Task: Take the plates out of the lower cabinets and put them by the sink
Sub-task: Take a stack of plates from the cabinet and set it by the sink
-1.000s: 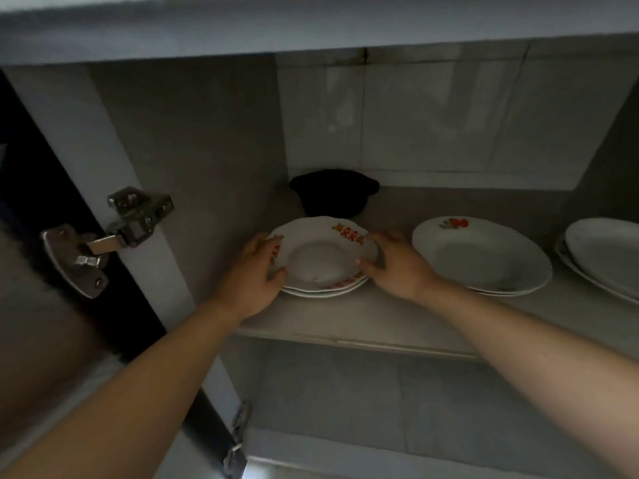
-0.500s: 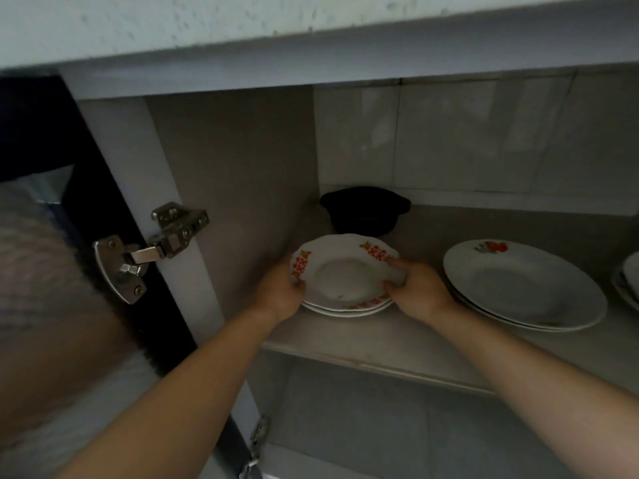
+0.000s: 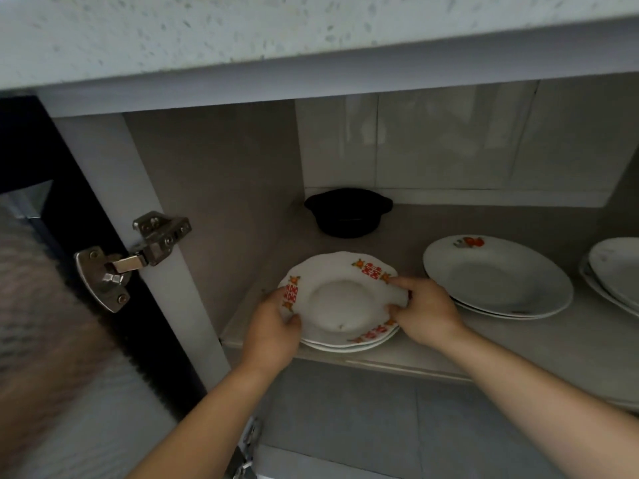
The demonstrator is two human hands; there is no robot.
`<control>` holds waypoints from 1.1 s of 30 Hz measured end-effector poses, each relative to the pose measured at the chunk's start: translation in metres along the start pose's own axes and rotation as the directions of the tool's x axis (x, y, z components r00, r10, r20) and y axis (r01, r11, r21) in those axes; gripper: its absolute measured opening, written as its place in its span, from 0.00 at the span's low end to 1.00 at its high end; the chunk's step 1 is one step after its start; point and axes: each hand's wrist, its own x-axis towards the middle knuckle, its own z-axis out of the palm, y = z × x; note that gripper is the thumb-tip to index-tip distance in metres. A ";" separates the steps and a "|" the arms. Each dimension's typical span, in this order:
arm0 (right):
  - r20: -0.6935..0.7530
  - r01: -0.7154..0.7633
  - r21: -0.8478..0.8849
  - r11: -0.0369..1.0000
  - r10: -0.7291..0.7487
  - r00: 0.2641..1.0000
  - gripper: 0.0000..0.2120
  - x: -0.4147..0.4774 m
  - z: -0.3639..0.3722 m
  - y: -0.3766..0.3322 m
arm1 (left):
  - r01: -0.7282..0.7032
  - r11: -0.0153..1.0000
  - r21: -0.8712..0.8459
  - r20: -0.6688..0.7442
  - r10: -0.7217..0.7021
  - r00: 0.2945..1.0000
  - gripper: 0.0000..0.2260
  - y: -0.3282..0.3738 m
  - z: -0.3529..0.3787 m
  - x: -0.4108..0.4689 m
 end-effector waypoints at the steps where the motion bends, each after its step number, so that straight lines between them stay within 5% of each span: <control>1: 0.005 0.010 0.001 1.000 -0.010 1.000 0.24 -0.005 -0.002 0.004 | -0.008 0.999 -0.032 0.022 0.008 1.000 0.19 -0.004 0.001 -0.005; 19: 0.079 -0.063 -0.020 0.998 0.064 0.995 0.24 -0.023 -0.025 -0.004 | 0.076 0.990 -0.122 0.185 -0.053 0.981 0.12 0.010 -0.012 -0.005; 33: 0.116 -0.177 0.236 0.955 0.153 0.981 0.21 -0.039 -0.031 0.006 | 0.221 0.914 -0.340 0.252 -0.138 0.958 0.18 0.017 -0.015 -0.023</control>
